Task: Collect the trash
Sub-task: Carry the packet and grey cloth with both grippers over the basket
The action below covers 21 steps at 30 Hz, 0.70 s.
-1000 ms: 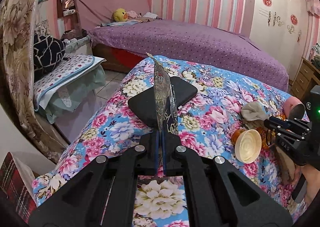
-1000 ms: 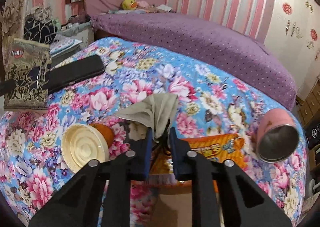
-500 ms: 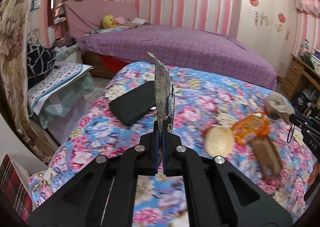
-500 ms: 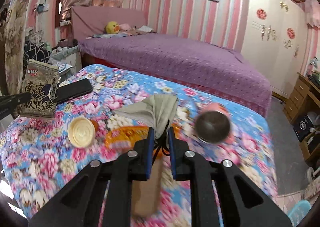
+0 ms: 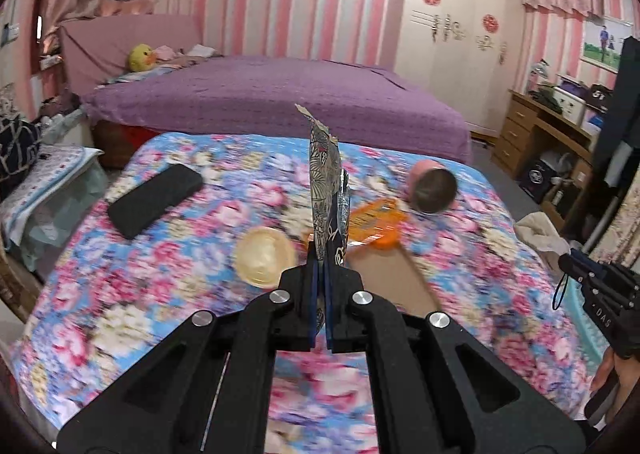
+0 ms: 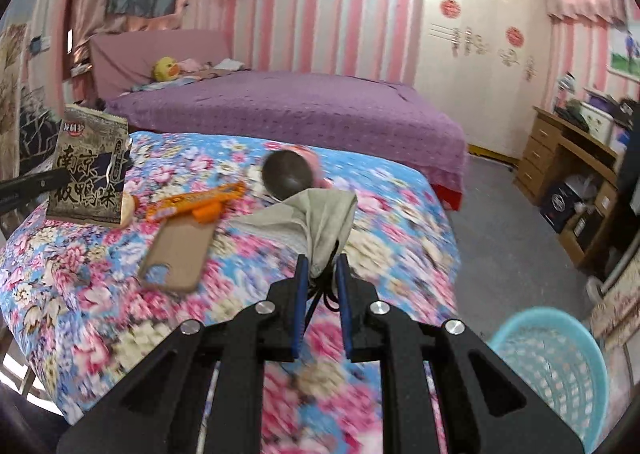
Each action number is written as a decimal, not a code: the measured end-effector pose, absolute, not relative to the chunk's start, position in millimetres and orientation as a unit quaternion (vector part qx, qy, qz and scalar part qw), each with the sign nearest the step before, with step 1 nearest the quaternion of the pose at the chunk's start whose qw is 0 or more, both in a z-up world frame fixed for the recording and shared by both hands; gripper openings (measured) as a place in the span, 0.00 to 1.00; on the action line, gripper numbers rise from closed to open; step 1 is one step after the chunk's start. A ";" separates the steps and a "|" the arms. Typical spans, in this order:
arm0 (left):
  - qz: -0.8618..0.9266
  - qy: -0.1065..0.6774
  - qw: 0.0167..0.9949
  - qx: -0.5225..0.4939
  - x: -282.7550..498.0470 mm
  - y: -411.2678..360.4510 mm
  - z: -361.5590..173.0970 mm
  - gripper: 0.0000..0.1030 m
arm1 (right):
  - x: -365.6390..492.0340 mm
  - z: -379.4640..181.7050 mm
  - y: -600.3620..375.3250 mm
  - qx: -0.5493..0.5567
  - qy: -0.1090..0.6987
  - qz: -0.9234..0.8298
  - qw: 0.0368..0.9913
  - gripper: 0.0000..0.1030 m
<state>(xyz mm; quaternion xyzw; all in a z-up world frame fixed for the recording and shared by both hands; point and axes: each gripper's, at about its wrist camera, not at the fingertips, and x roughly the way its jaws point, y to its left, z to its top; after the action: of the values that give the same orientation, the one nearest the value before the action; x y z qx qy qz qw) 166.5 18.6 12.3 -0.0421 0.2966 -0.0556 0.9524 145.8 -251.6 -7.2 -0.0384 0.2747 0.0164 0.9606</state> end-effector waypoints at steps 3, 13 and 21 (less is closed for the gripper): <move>-0.064 0.302 0.950 -0.047 167.9 5.1 8.8 0.01 | 135.5 -11.4 -269.7 -0.037 0.274 0.003 0.961 0.14; -0.084 0.325 0.941 -0.040 176.3 -42.5 -7.6 0.01 | 127.6 -14.5 -307.0 -0.019 0.269 -0.025 0.963 0.14; -0.108 0.323 0.940 -0.025 174.2 -82.6 -10.3 0.01 | 114.2 -17.1 -350.4 -0.006 0.268 -0.064 0.961 0.14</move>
<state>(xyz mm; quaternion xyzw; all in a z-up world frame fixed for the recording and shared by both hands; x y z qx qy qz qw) 174.2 -82.6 -10.3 -0.0250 0.3227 -0.1084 0.9400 114.2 -350.4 -17.1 -0.0063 0.2682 -0.0636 0.9612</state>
